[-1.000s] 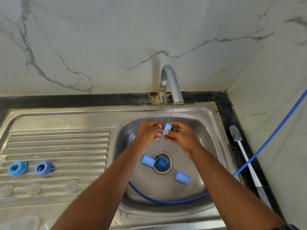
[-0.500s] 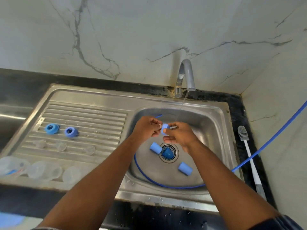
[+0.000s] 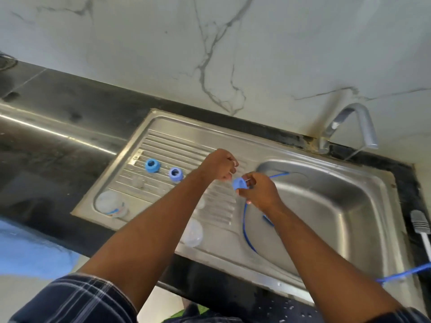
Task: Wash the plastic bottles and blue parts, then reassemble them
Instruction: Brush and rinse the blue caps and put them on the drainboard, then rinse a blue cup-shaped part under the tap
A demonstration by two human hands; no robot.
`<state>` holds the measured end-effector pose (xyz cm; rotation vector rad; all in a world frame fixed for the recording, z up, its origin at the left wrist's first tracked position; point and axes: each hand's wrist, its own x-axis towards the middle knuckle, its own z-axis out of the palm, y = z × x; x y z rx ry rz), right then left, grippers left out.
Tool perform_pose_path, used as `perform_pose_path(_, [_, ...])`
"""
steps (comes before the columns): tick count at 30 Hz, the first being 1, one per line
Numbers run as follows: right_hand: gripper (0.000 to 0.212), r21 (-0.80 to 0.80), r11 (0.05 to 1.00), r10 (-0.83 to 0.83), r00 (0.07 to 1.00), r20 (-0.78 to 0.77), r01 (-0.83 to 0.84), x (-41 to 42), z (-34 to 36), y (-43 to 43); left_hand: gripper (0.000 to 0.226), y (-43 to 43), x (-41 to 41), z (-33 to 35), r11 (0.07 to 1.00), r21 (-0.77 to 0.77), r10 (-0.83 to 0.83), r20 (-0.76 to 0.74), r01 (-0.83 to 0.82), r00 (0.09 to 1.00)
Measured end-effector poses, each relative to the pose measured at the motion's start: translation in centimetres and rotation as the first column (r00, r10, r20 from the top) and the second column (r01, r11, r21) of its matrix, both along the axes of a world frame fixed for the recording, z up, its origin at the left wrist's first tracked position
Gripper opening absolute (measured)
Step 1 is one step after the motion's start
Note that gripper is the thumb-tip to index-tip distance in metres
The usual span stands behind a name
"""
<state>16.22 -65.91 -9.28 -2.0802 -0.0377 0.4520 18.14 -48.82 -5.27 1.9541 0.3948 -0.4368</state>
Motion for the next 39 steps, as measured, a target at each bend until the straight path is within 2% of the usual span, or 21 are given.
perform_pose_path(3, [0.042,-0.164,0.98,0.133,0.986,0.102,-0.115,0.0,-0.9,4.2,0.021,4.2,0.3,0.6,0.999,0.031,0.013,0.036,-0.014,0.999])
perform_pose_path(6, [0.059,-0.364,0.902,0.294,0.948,0.125,-0.232,0.1,-1.5,7.1,0.019,7.6,0.4,0.1,0.994,0.102,0.023,0.058,-0.029,0.998])
perform_pose_path(10, [0.06,-0.478,0.822,0.403,0.91,0.1,-0.311,-0.1,-2.1,9.7,0.022,9.9,0.3,-0.8,0.988,0.153,-0.001,0.075,-0.01,0.997])
perform_pose_path(16, [0.06,-0.575,0.761,0.437,0.892,0.115,-0.299,-0.1,-2.9,10.9,0.018,10.3,0.8,-2.5,0.945,0.315,-0.118,0.081,0.087,0.99])
perform_pose_path(20, [0.06,-0.488,0.834,0.374,0.914,0.159,-0.257,-0.1,-2.8,9.3,0.018,8.4,1.4,-3.0,0.936,0.32,-0.184,0.093,0.146,0.978])
perform_pose_path(24, [0.046,-0.382,0.922,0.176,0.951,0.253,-0.069,-0.6,-3.1,4.5,0.018,4.6,2.8,-3.1,0.935,0.275,-0.265,0.118,0.225,0.957])
perform_pose_path(28, [0.032,-0.409,0.907,-0.006,0.972,0.236,0.105,-1.0,-3.1,-2.7,0.017,-0.9,3.7,-2.2,0.897,0.276,-0.385,0.102,0.346,0.917])
perform_pose_path(31, [0.027,-0.422,0.888,-0.146,0.981,0.124,0.185,-1.7,-3.8,-9.0,0.017,-5.7,3.8,-2.3,0.865,0.274,-0.457,0.083,0.421,0.885])
perform_pose_path(35, [0.025,-0.534,0.829,-0.195,0.981,0.003,0.166,-3.0,-5.9,-15.1,0.022,-11.2,3.0,-3.8,0.859,0.193,-0.486,0.025,0.473,0.873])
perform_pose_path(39, [0.036,-0.601,0.797,-0.034,0.991,-0.127,-0.05,-2.5,-8.7,-17.7,0.026,-14.9,2.0,-5.7,0.912,0.092,-0.39,-0.099,0.399,0.915])
